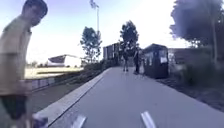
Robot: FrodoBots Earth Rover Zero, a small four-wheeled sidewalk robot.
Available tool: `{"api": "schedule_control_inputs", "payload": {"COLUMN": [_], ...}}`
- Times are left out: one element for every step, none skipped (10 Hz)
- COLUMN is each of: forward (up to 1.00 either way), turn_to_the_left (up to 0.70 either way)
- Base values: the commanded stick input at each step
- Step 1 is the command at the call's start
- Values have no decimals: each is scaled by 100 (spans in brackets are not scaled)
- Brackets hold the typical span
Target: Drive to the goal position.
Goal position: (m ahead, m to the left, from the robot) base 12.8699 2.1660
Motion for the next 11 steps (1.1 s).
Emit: {"api": "schedule_control_inputs", "payload": {"forward": [98,98,98,98,98,98,98,98,98,98,98], "turn_to_the_left": [0,0,0,0,0,0,0,0,0,0,0]}}
